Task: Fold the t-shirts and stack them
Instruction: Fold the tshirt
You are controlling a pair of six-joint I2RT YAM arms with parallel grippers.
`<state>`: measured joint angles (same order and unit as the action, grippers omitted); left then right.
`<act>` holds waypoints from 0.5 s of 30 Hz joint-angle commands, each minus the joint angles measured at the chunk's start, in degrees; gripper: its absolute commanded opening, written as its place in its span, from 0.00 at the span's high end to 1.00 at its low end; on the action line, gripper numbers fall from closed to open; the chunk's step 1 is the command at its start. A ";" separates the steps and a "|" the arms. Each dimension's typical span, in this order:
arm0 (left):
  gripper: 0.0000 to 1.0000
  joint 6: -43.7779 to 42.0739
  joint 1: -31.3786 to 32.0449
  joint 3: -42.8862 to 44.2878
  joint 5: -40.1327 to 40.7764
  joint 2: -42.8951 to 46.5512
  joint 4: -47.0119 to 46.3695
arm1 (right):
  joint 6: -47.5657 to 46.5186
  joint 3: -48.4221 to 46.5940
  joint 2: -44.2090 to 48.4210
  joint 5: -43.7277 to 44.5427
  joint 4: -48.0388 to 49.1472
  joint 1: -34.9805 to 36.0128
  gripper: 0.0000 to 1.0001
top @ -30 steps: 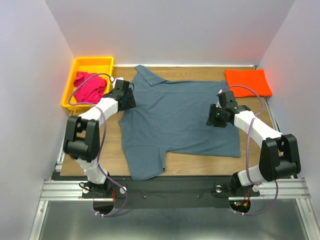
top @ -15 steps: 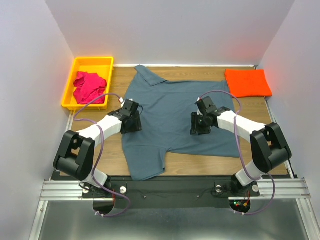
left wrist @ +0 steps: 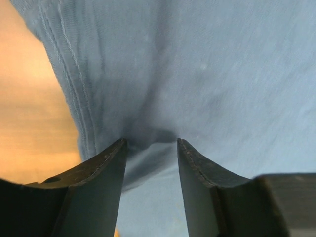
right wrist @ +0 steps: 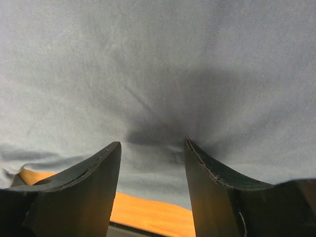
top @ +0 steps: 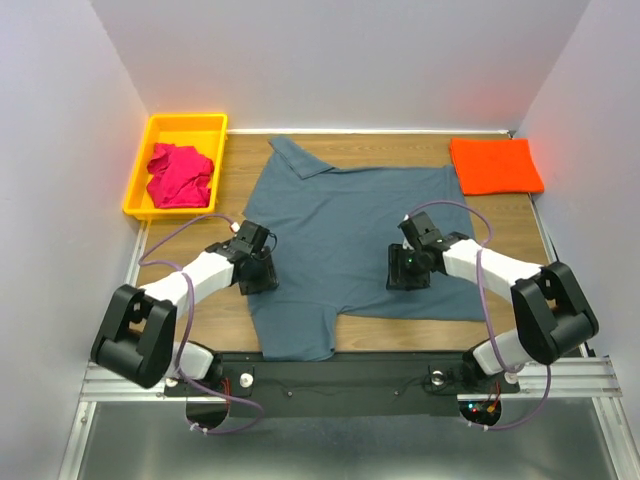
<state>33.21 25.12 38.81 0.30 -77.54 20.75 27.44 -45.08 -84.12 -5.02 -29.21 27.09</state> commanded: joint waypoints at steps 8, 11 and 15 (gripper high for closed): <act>0.34 1.78 0.98 9.23 3.27 11.27 15.37 | -2.03 -6.67 5.46 6.83 -8.58 0.59 0.37; 0.28 -2.17 1.07 17.93 8.48 3.13 14.23 | -4.75 -12.91 1.35 11.50 -8.76 -0.10 0.37; 0.25 -6.48 1.07 28.06 10.33 -7.59 10.63 | -6.96 -19.60 -5.08 13.28 -8.67 -2.65 0.37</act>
<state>32.18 26.02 59.77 5.50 -78.11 34.17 23.70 -60.05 -85.06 3.20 -38.48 26.41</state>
